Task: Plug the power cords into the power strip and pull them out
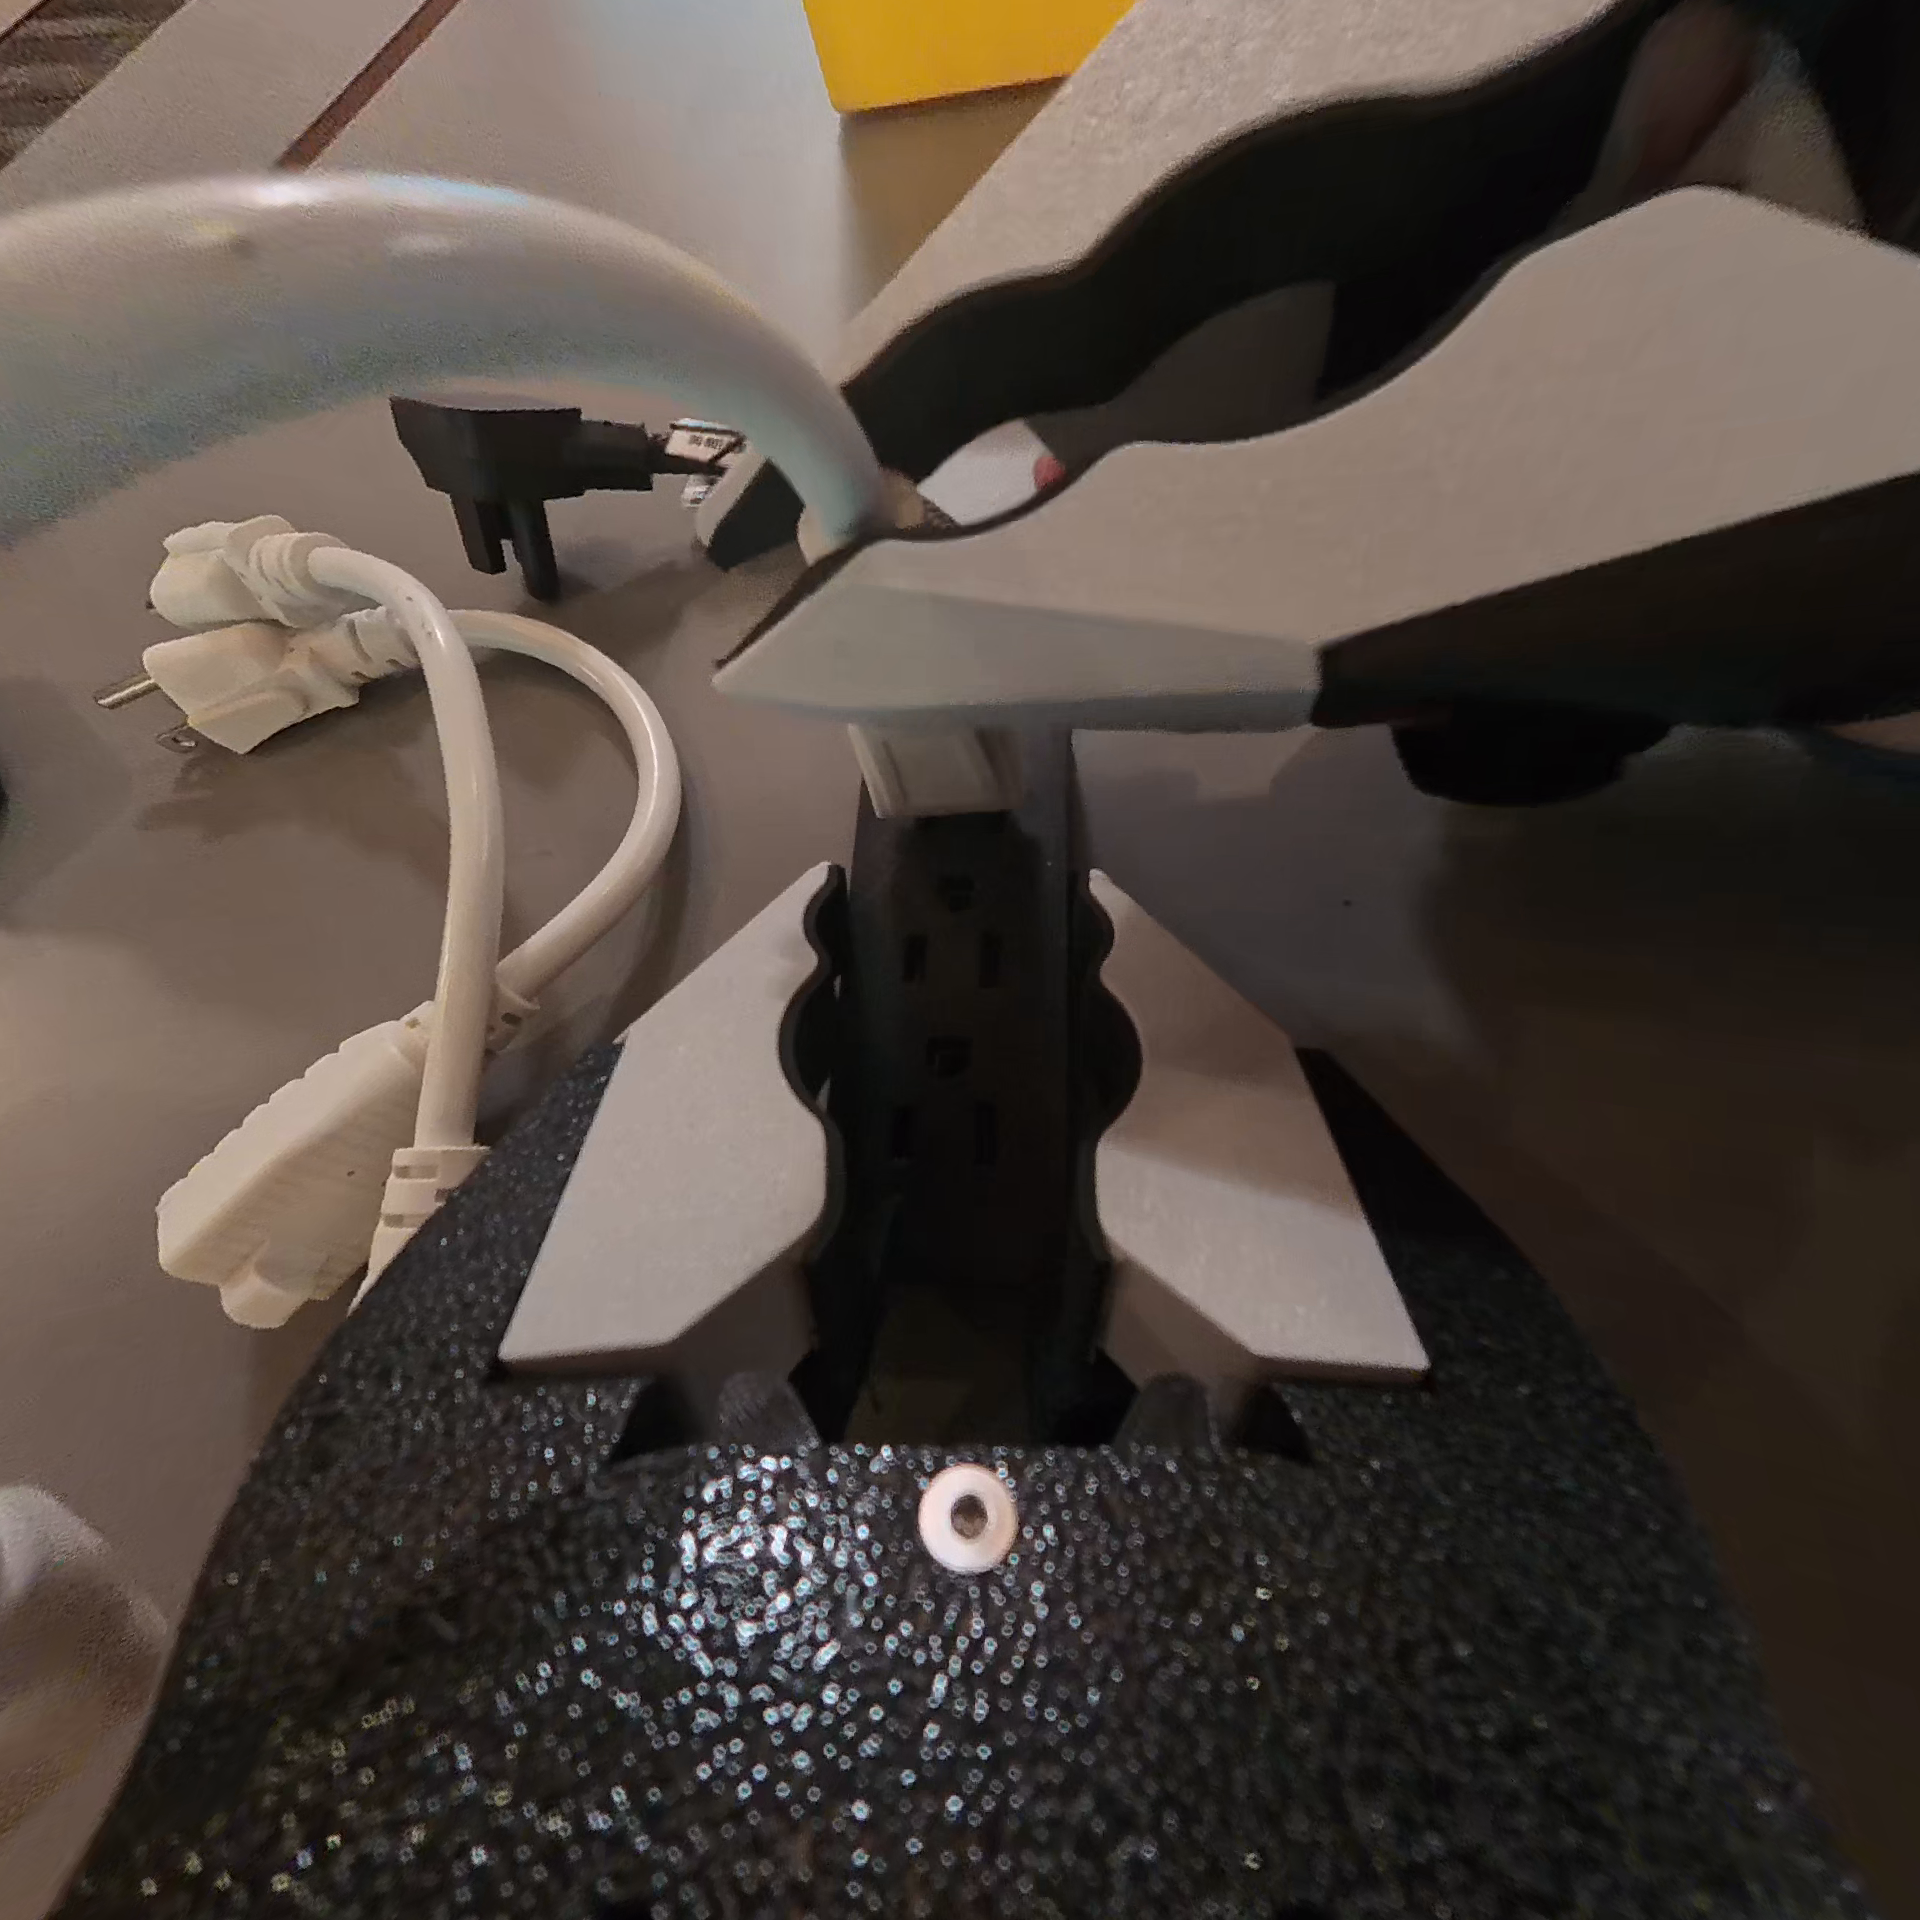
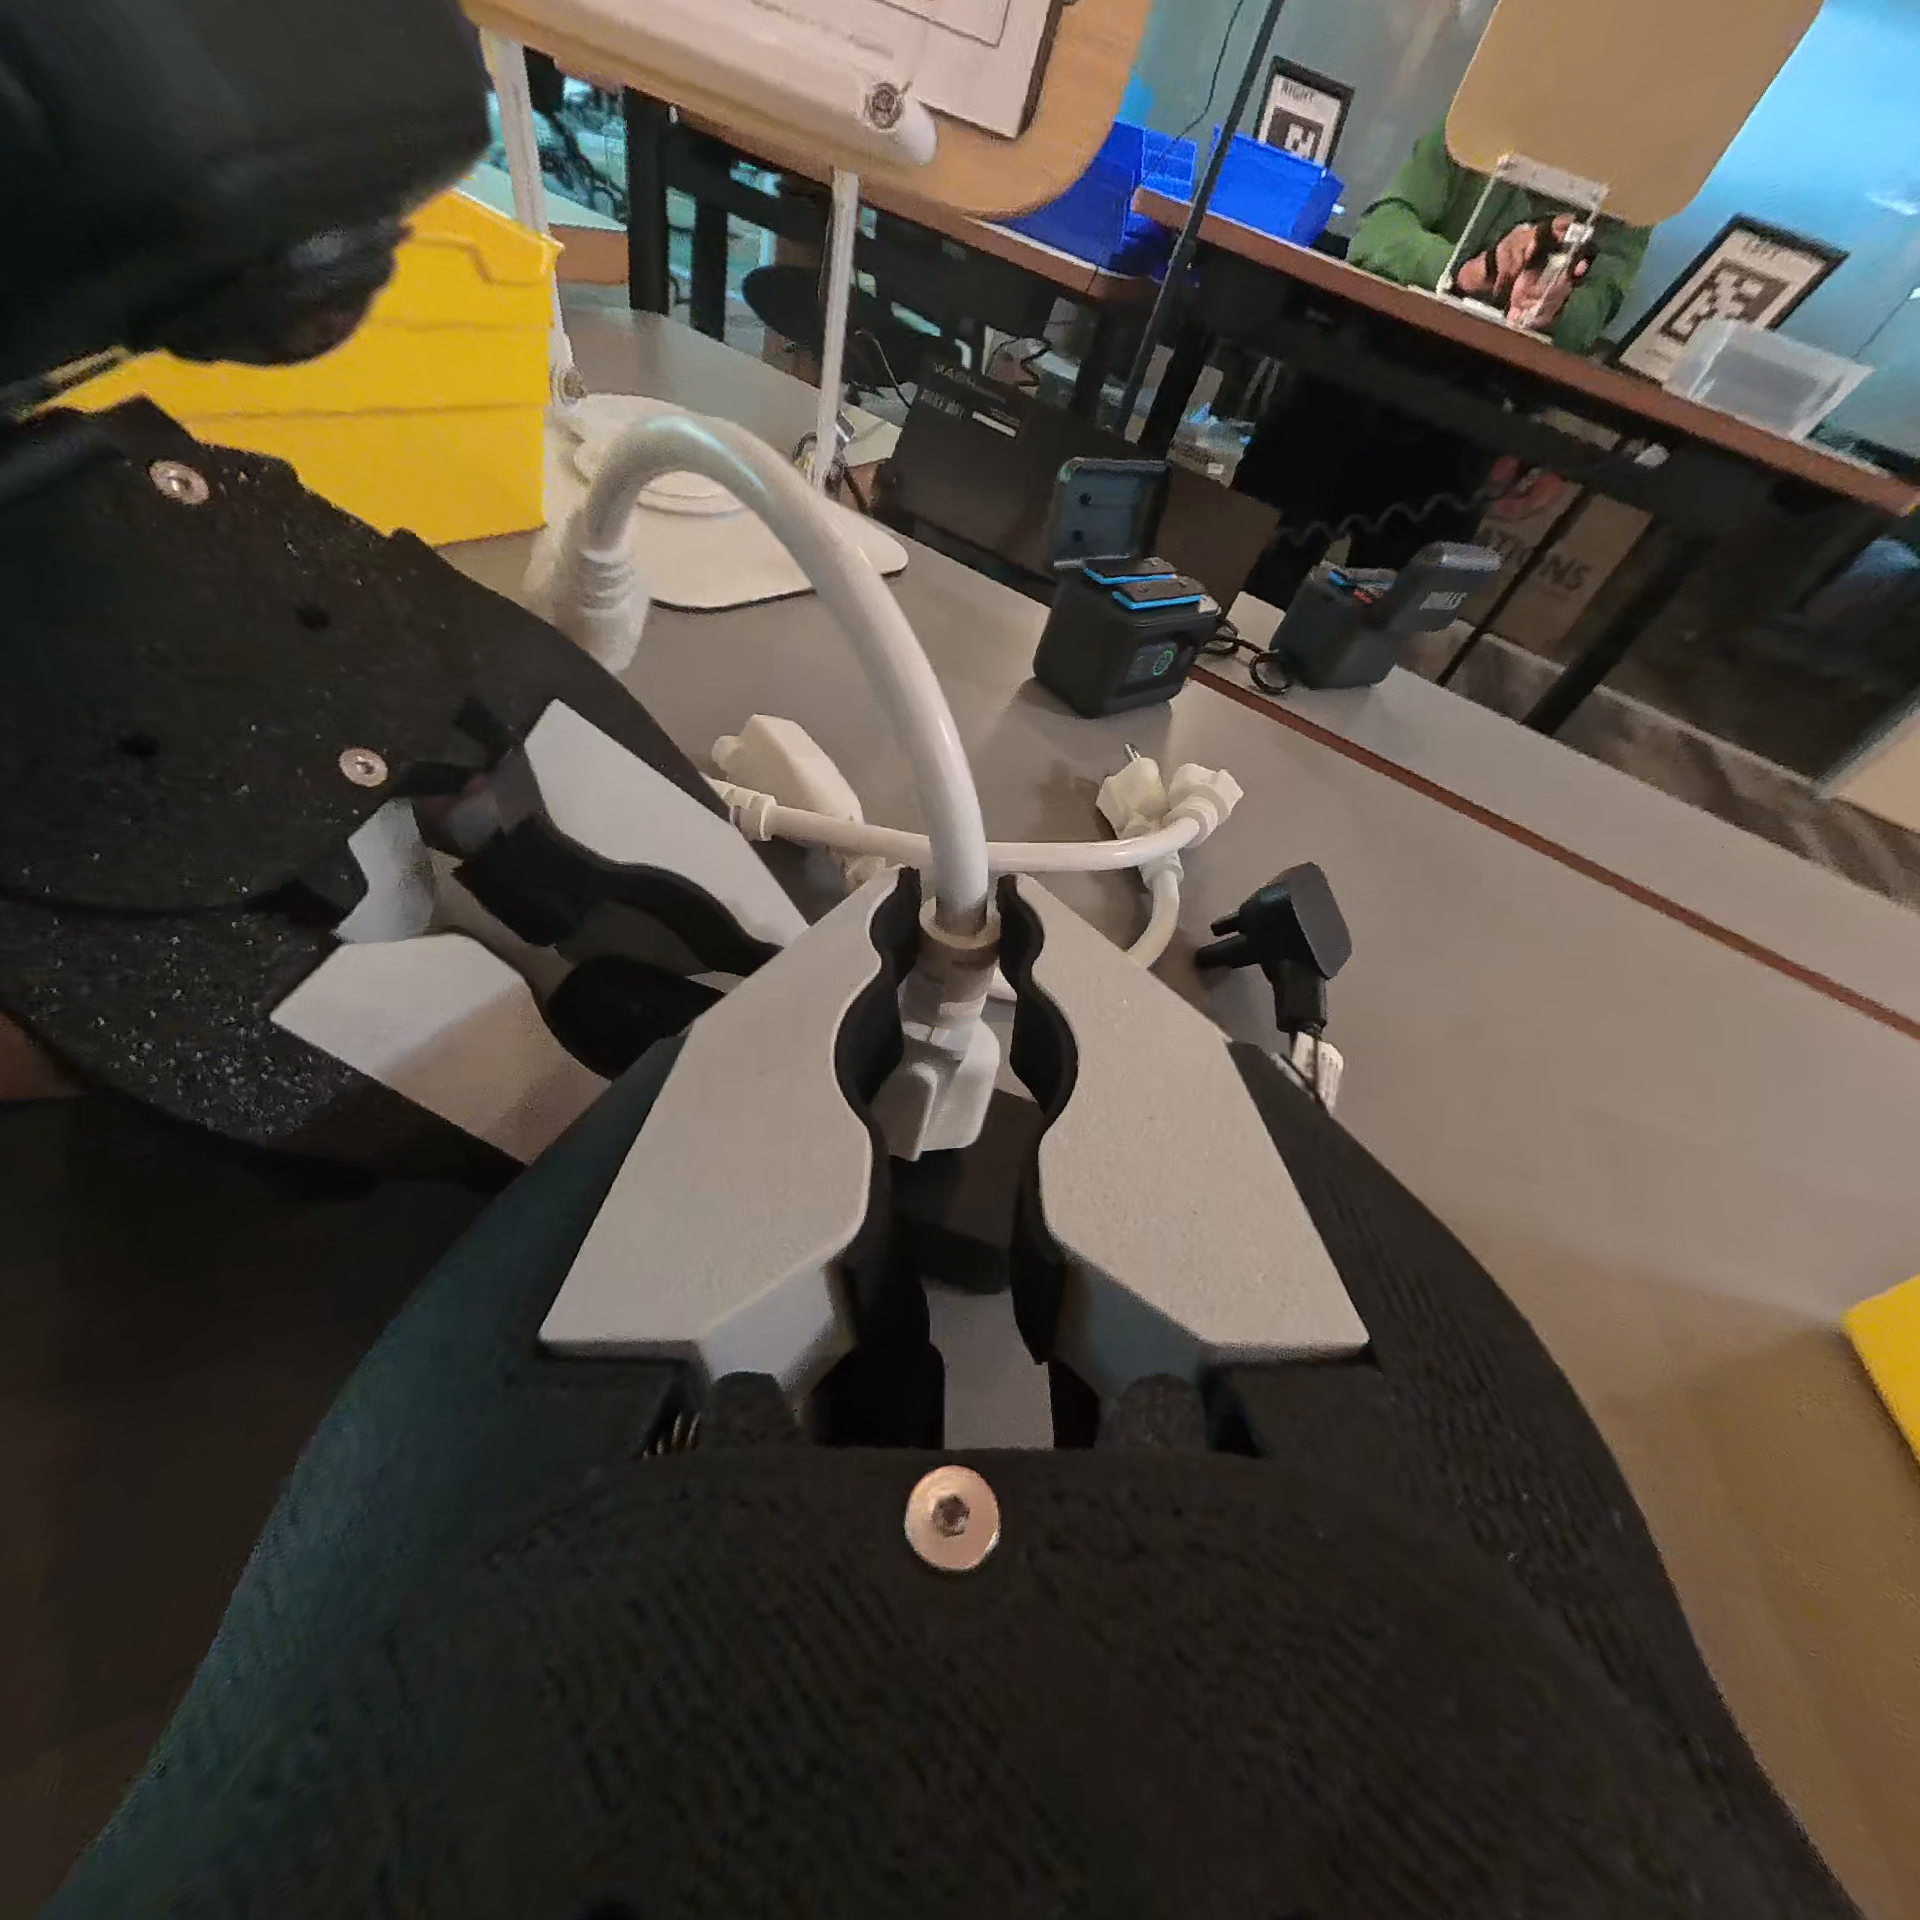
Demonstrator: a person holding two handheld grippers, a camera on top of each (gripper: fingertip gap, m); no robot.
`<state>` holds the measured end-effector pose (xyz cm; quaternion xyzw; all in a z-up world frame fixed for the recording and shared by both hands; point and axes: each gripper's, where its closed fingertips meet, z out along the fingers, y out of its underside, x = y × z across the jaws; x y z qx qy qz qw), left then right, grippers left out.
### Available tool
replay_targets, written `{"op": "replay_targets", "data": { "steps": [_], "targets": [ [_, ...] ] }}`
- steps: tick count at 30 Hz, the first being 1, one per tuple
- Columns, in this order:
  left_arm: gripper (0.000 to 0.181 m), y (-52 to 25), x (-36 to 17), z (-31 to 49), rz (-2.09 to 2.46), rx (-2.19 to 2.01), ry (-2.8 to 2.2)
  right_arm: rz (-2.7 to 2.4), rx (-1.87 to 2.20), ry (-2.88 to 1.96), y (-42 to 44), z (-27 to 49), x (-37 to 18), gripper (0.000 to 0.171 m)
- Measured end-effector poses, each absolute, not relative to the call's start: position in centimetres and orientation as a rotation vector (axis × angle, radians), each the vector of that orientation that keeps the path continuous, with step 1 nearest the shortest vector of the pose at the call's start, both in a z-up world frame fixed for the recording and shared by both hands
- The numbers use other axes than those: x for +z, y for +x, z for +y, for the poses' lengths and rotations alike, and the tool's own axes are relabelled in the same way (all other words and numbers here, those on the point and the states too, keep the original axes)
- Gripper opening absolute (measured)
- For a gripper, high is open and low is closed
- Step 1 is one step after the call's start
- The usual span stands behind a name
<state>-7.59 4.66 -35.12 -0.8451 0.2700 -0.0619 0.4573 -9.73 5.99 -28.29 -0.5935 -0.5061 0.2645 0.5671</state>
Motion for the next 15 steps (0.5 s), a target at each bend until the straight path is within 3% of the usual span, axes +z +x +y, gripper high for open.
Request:
{"op": "replay_targets", "data": {
  "steps": [15],
  "targets": [
    [0.042,-7.54,-35.12,4.71,0.650,-0.147,-2.087,-1.161,0.647,-1.405,-9.82,5.97,-28.35,0.015]
  ]
}}
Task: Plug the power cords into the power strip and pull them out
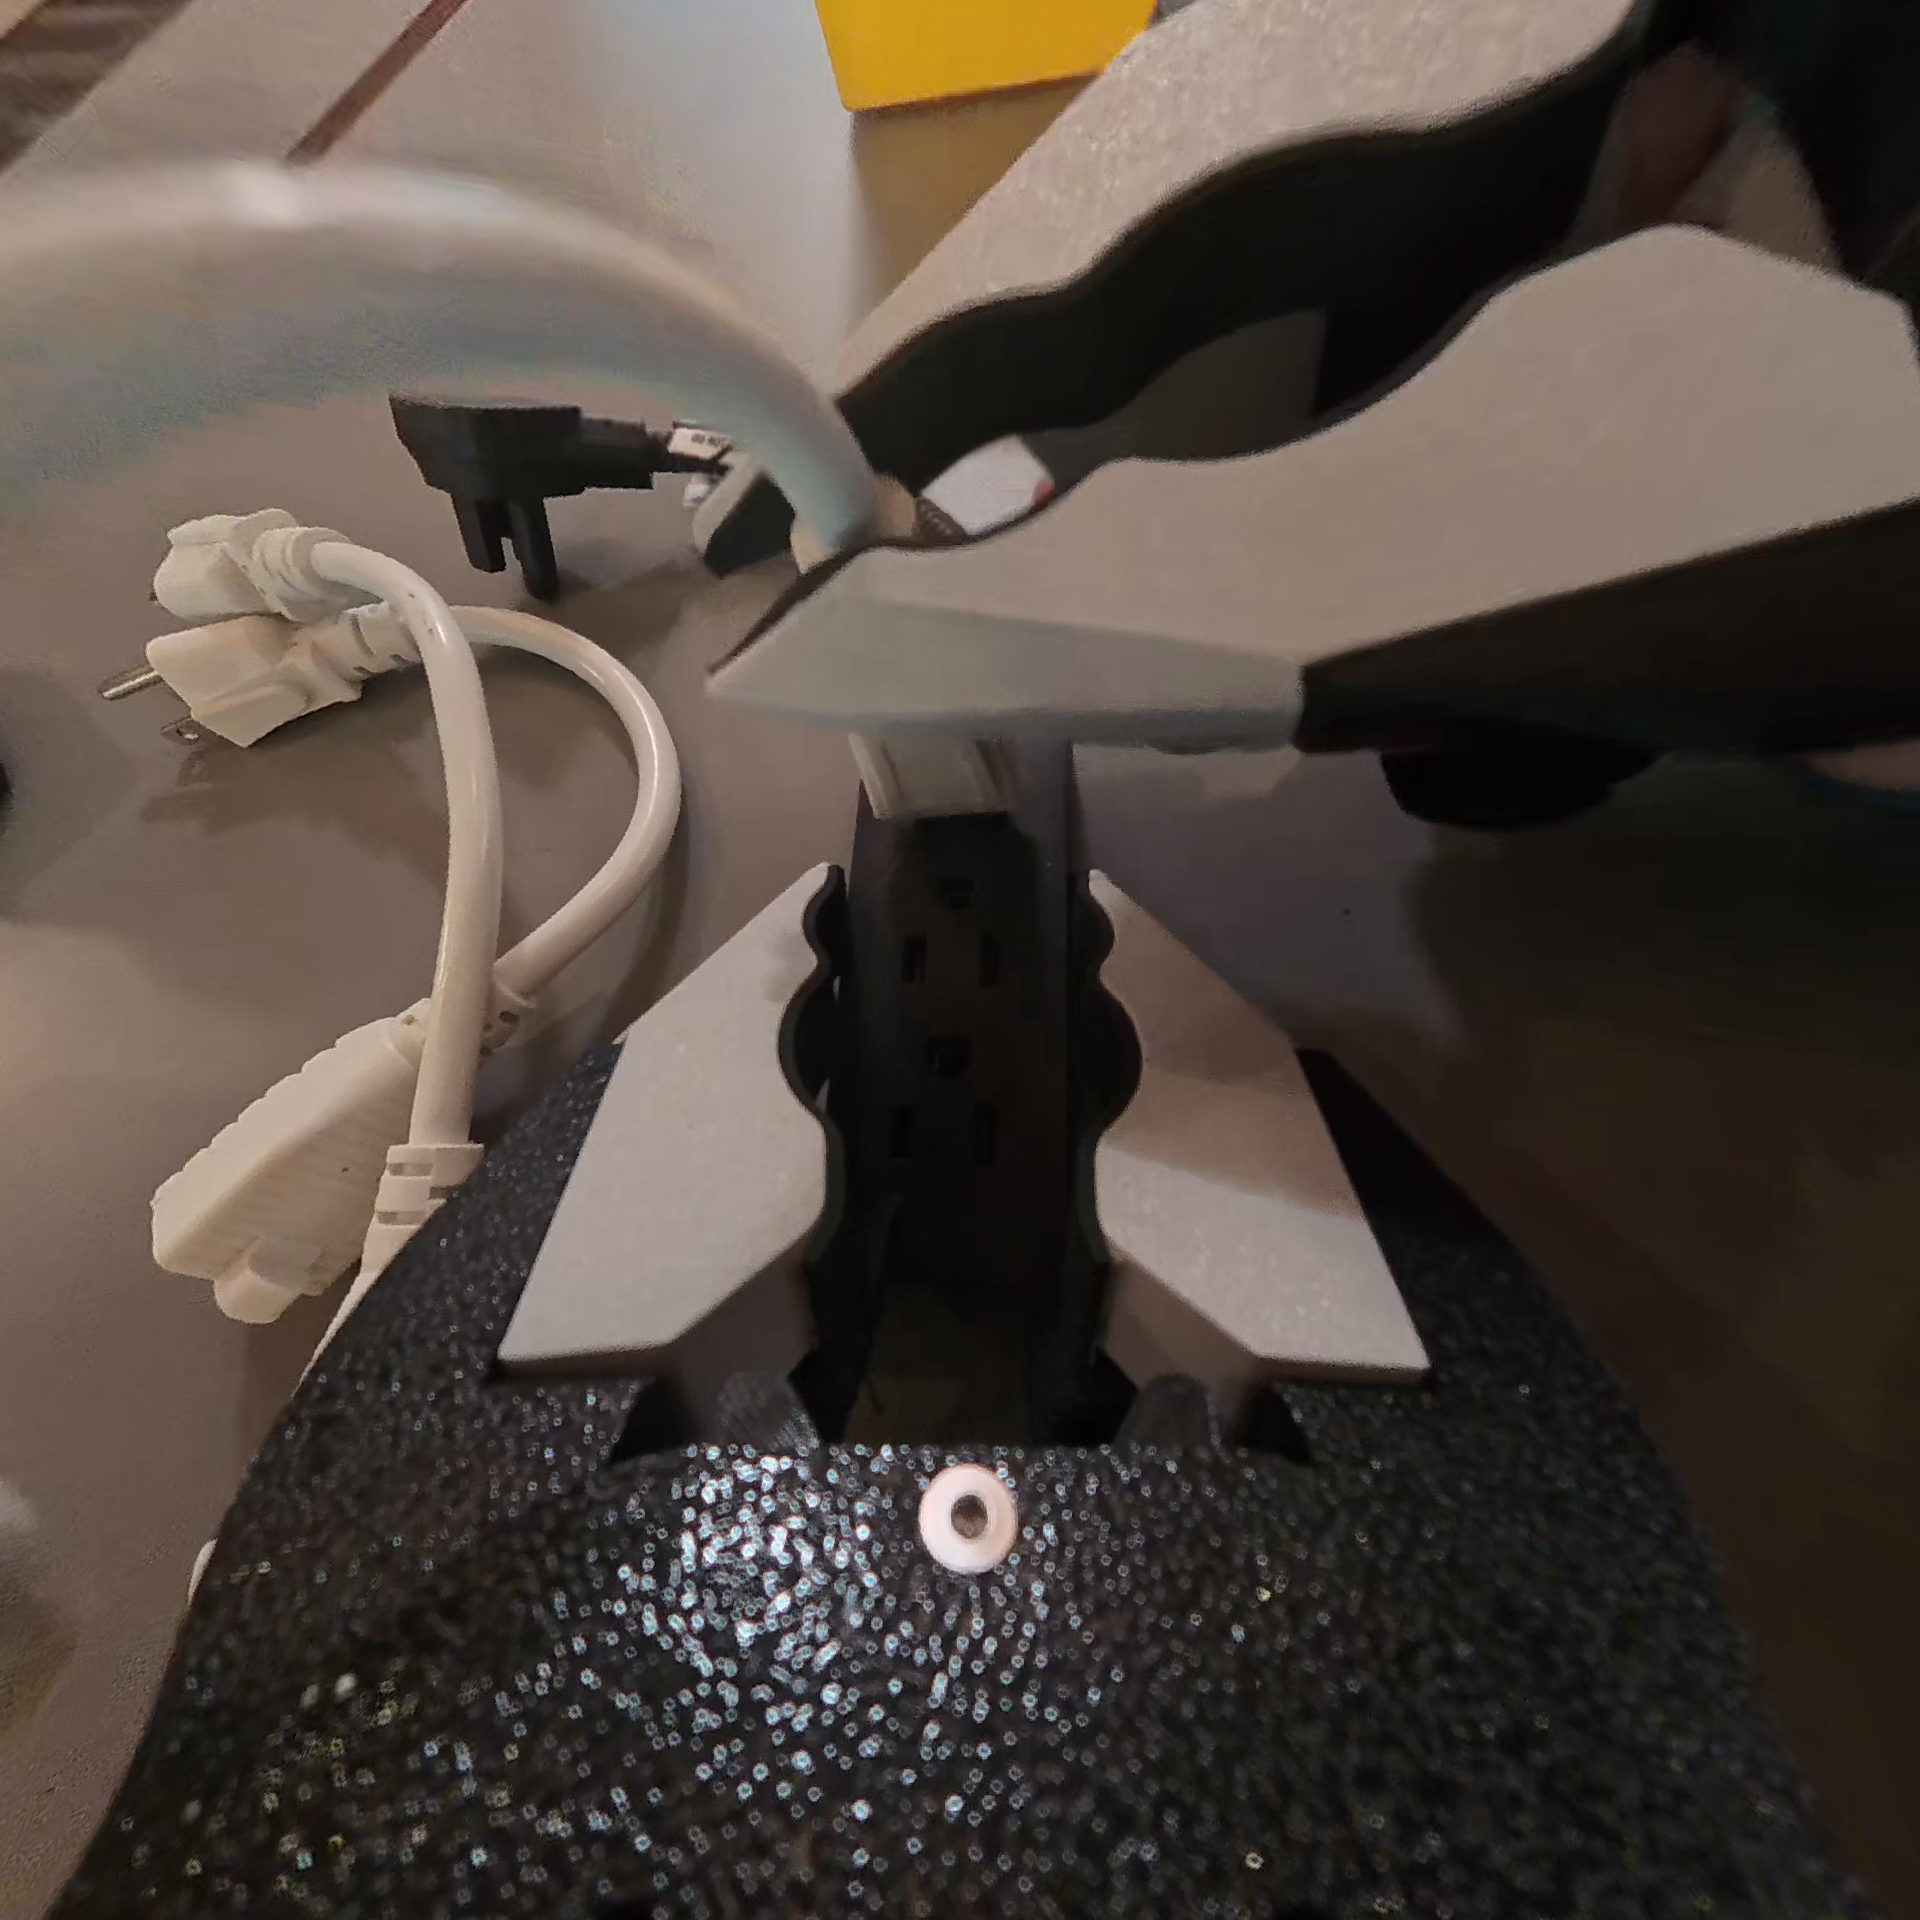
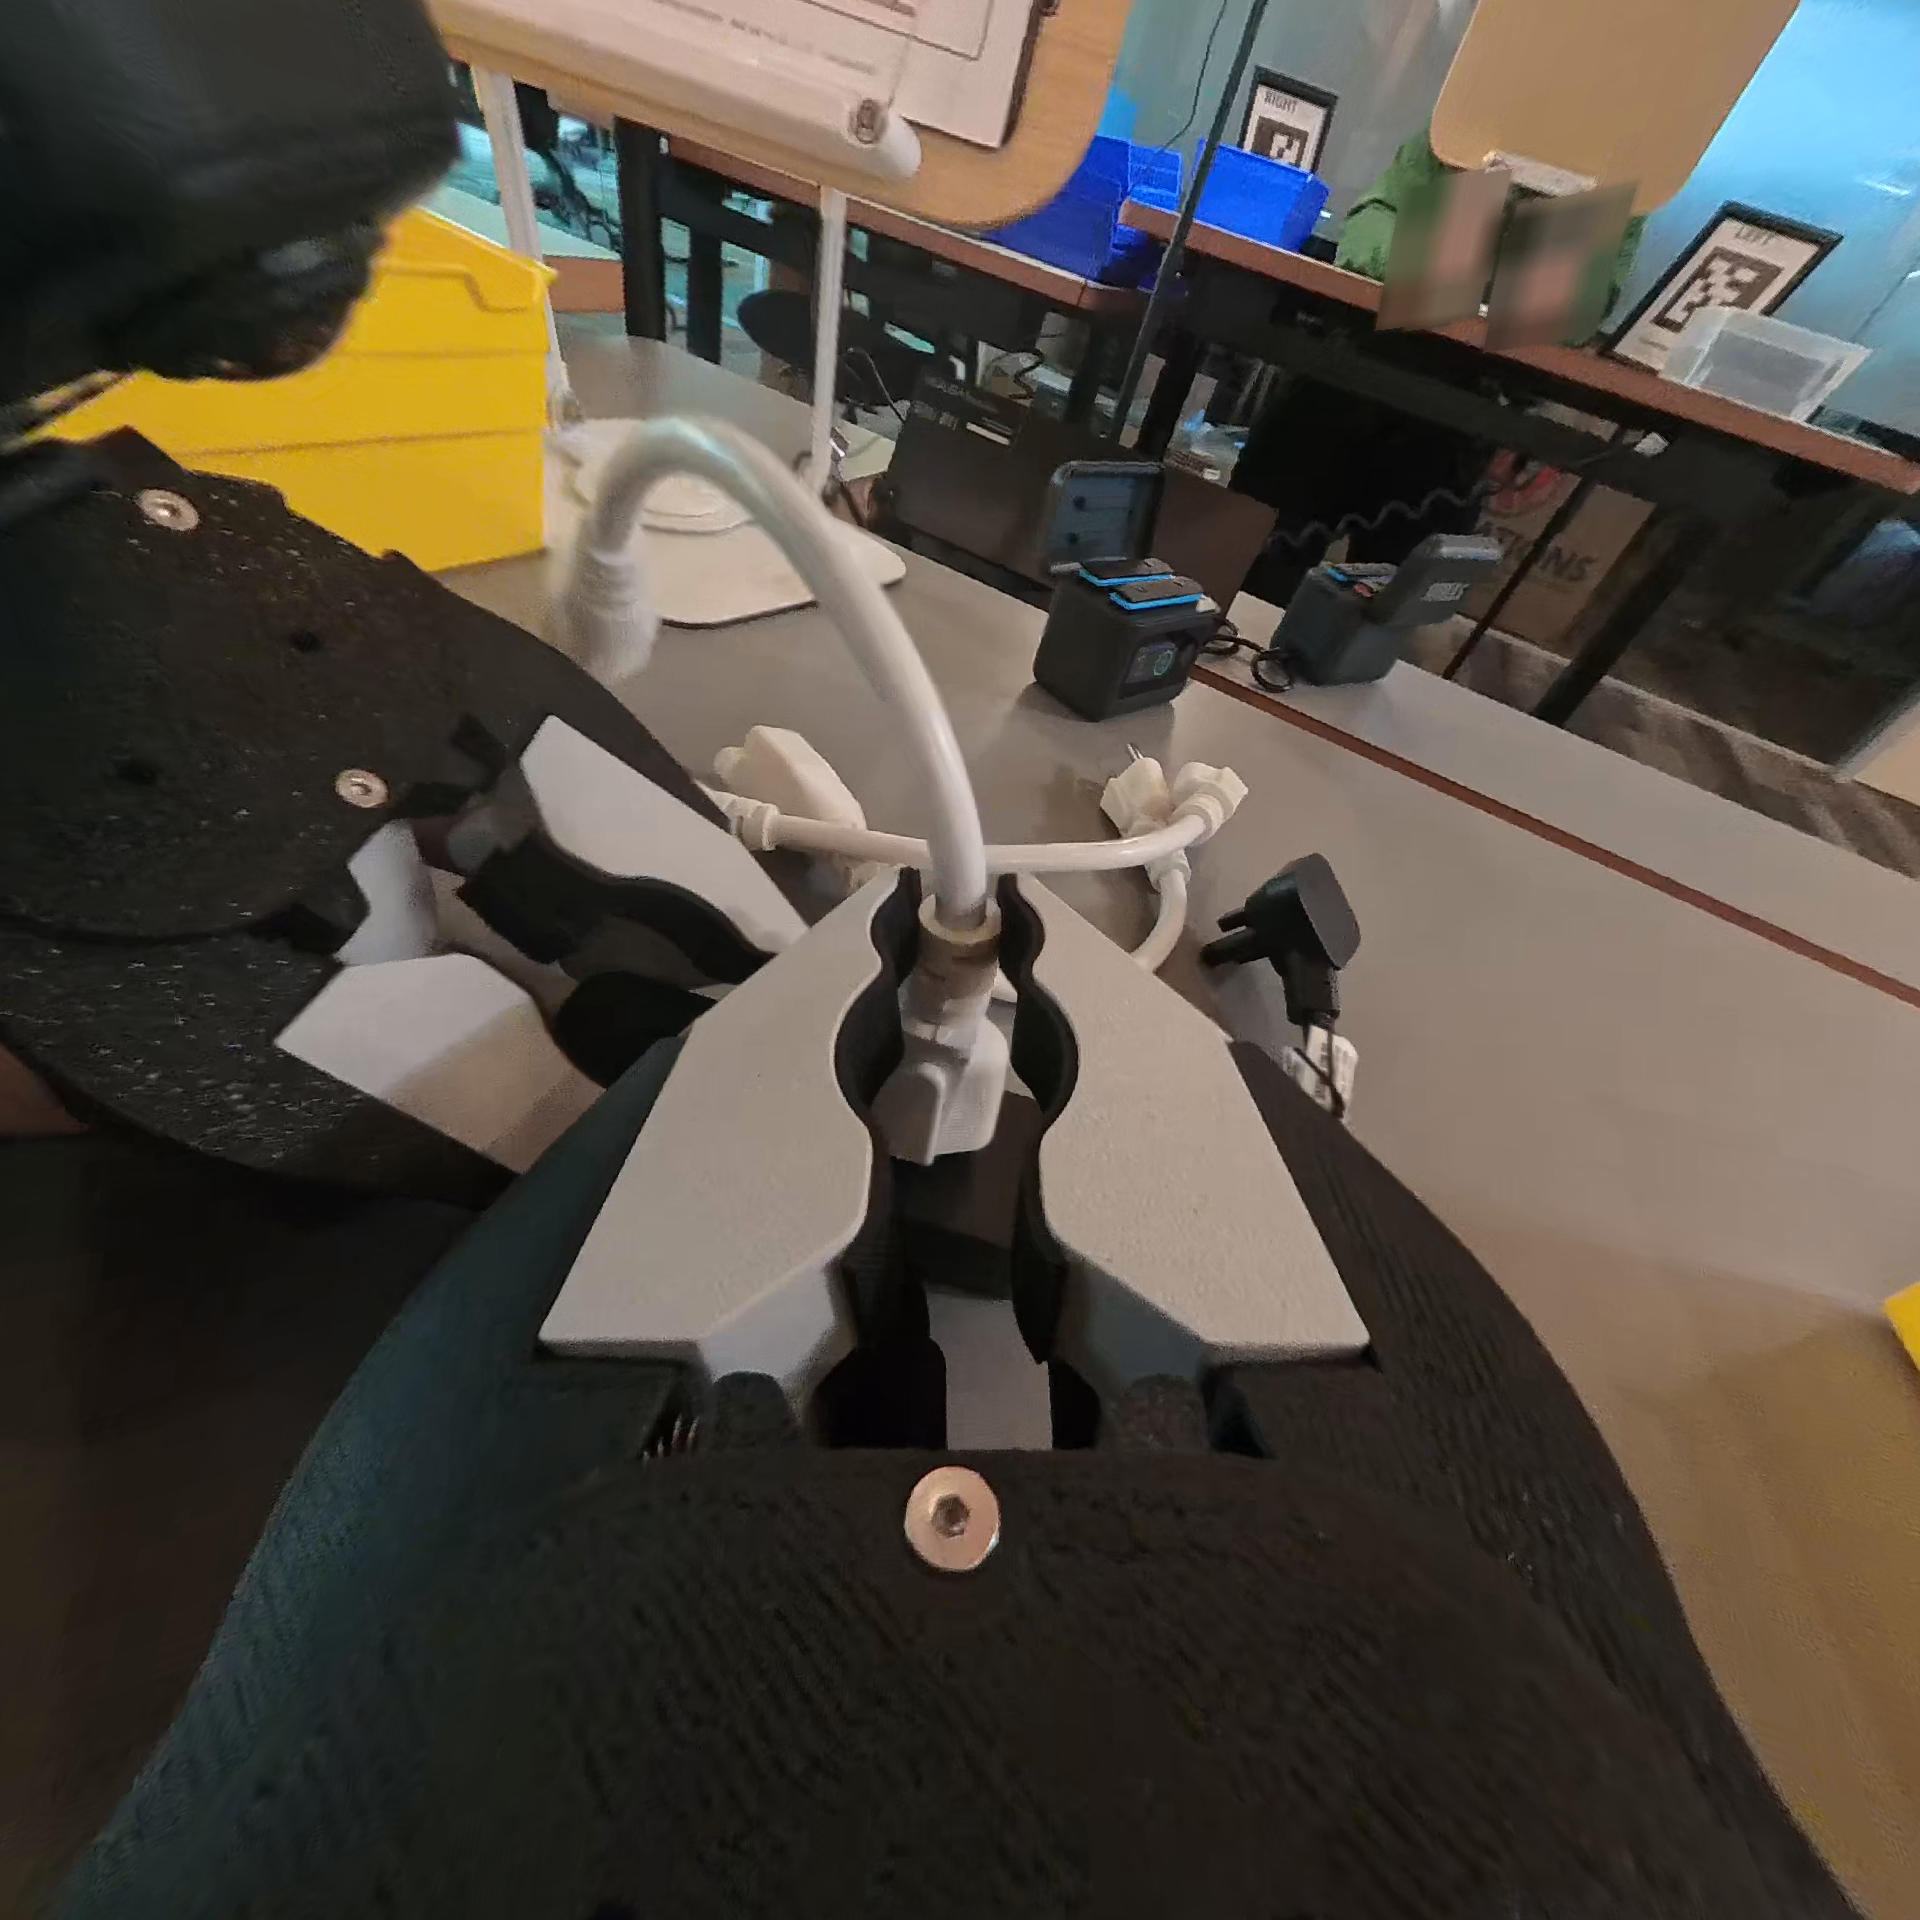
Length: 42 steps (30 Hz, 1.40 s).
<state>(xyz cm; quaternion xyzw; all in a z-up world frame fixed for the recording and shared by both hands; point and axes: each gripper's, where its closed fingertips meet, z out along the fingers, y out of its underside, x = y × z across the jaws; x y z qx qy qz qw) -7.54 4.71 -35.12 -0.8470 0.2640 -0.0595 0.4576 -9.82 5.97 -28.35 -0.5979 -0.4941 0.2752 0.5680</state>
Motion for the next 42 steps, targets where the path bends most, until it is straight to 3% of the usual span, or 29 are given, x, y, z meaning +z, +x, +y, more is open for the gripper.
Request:
{"op": "replay_targets", "data": {
  "steps": [32,37,42],
  "targets": [
    [0.042,-7.4,-35.1,4.5,0.662,-0.155,-2.084,-1.131,0.681,-1.377,-9.2,6.1,-28.2,0.015],
    [0.042,-7.4,-35.1,4.5,0.665,-0.158,-2.083,-1.094,0.788,-1.427,-8.7,6.1,-28.1,0.035],
    [0.042,-7.4,-35.1,4.5,0.666,-0.159,-2.083,-1.157,0.850,-1.525,-9.0,5.8,-29.4,0.039]
  ]
}}
